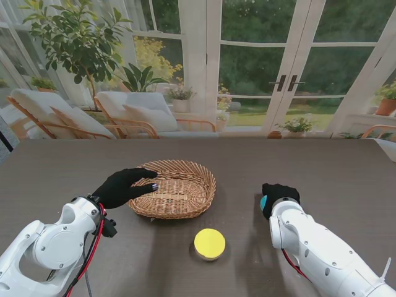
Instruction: Stack culture dishes into a storage basket
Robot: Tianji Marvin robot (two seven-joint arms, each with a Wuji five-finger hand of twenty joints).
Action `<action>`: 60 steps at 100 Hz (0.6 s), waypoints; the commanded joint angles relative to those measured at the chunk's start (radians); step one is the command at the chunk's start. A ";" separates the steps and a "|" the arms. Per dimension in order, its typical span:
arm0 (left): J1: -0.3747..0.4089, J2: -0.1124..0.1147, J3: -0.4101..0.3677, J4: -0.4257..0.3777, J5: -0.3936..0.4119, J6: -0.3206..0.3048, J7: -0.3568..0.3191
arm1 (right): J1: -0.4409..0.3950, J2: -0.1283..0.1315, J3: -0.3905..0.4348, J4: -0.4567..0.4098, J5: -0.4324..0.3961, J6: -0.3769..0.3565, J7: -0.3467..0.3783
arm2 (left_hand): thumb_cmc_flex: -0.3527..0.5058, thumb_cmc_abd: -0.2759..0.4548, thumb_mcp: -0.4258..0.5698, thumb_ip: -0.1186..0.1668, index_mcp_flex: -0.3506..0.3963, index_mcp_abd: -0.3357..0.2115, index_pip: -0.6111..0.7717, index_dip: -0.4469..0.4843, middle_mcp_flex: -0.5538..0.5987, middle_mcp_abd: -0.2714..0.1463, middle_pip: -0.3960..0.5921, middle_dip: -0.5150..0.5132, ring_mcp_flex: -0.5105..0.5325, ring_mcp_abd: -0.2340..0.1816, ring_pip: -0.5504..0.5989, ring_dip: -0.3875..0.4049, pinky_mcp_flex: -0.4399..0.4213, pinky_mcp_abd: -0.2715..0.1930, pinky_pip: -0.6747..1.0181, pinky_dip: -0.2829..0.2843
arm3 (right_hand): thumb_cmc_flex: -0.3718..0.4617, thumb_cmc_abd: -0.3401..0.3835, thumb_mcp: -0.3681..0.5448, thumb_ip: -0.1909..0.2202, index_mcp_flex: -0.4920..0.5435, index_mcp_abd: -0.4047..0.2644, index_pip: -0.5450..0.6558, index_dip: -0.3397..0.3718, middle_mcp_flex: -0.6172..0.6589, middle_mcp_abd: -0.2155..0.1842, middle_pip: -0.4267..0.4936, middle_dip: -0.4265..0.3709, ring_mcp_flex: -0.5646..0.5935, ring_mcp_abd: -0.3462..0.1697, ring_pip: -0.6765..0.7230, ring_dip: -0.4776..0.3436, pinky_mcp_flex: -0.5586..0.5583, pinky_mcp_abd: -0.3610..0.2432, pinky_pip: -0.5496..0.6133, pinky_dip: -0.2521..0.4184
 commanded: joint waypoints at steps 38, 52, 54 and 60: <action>0.007 -0.002 -0.006 -0.007 0.000 -0.004 -0.019 | -0.117 0.007 0.118 -0.185 -0.080 -0.114 0.085 | 0.026 0.037 -0.011 0.033 0.017 0.003 0.002 0.002 0.016 0.008 -0.006 0.005 0.028 0.020 0.005 0.000 0.001 0.009 0.003 0.012 | 0.094 0.061 0.132 0.060 0.066 -0.004 0.079 -0.006 0.064 -0.055 0.071 0.038 0.020 -0.001 0.005 0.019 -0.015 0.038 0.043 -0.021; 0.007 -0.002 -0.006 -0.008 -0.001 -0.003 -0.019 | -0.152 0.008 0.147 -0.262 -0.095 -0.158 0.110 | 0.026 0.038 -0.011 0.033 0.018 0.001 0.002 0.002 0.016 0.008 -0.006 0.005 0.028 0.020 0.005 0.000 0.001 0.007 0.003 0.012 | 0.091 0.067 0.125 0.062 0.067 -0.003 0.078 -0.009 0.059 -0.054 0.071 0.038 0.015 0.005 0.009 0.021 -0.018 0.037 0.042 -0.021; 0.007 -0.002 -0.006 -0.008 -0.001 -0.003 -0.019 | -0.157 0.008 0.150 -0.273 -0.097 -0.164 0.116 | 0.026 0.038 -0.011 0.033 0.017 0.002 0.002 0.002 0.015 0.008 -0.007 0.005 0.028 0.020 0.005 0.000 0.001 0.007 0.003 0.012 | 0.091 0.067 0.124 0.062 0.067 -0.003 0.078 -0.009 0.057 -0.054 0.070 0.038 0.012 0.004 0.008 0.021 -0.019 0.036 0.042 -0.021; 0.008 -0.002 -0.007 -0.008 -0.002 -0.003 -0.019 | -0.174 0.009 0.162 -0.309 -0.101 -0.185 0.131 | 0.027 0.038 -0.010 0.033 0.017 0.003 0.002 0.002 0.015 0.007 -0.006 0.005 0.028 0.019 0.005 0.000 0.001 0.008 0.002 0.012 | 0.091 0.070 0.120 0.063 0.067 -0.003 0.078 -0.010 0.053 -0.051 0.068 0.038 0.010 0.005 0.010 0.022 -0.022 0.034 0.044 -0.020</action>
